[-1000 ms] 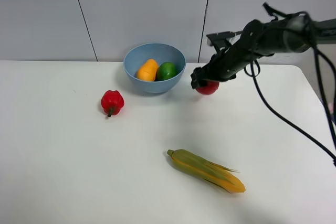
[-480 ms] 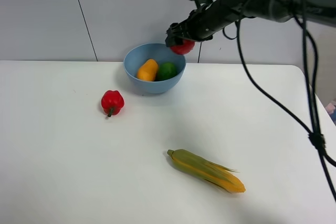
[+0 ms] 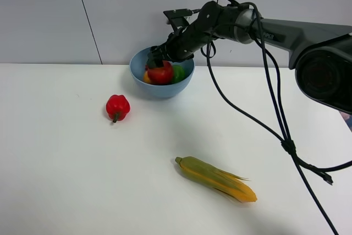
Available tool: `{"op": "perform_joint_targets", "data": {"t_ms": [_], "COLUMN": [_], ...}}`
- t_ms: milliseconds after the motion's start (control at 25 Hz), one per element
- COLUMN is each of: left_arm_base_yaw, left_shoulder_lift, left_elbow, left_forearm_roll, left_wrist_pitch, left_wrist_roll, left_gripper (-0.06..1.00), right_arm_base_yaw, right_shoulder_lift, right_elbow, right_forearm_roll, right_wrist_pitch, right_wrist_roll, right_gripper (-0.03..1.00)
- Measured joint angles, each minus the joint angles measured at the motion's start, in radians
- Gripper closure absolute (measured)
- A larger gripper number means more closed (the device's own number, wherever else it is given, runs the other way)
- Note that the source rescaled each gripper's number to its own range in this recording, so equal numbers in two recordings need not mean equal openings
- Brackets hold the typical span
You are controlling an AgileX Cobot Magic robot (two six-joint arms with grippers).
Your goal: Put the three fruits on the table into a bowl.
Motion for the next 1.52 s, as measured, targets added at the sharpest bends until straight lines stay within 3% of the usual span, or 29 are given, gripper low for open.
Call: {"op": "perform_joint_targets", "data": {"t_ms": [400, 720, 880, 1240, 1360, 1520], "left_arm_base_yaw": [0.0, 0.0, 0.0, 0.0, 0.0, 0.0], "left_shoulder_lift": [0.0, 0.0, 0.0, 0.0, 0.0, 0.0], "left_elbow": [0.0, 0.0, 0.0, 0.0, 0.0, 0.0], "left_forearm_roll": [0.0, -0.001, -0.001, -0.001, -0.001, -0.001], "left_wrist_pitch": [0.0, 0.0, 0.0, 0.0, 0.0, 0.0], "left_wrist_roll": [0.0, 0.0, 0.0, 0.0, 0.0, 0.001], "left_gripper": [-0.05, -0.05, -0.05, -0.05, -0.05, -0.05], "right_arm_base_yaw": [0.006, -0.038, -0.146, -0.541, -0.604, -0.613], "right_shoulder_lift": [-0.149, -0.531, -0.774, -1.495, -1.731, -2.004], "right_elbow": [-0.002, 0.055, 0.235, 0.844, 0.996, 1.173], "right_forearm_roll": [-0.015, -0.218, -0.267, -0.305, -0.345, -0.378], "right_wrist_pitch": [0.067, 0.138, 0.136, 0.15, 0.203, 0.267], "right_wrist_roll": [0.027, 0.145, 0.177, 0.277, 0.289, 0.301], "right_gripper": [0.49, 0.48, 0.48, 0.48, 0.48, 0.48]}}
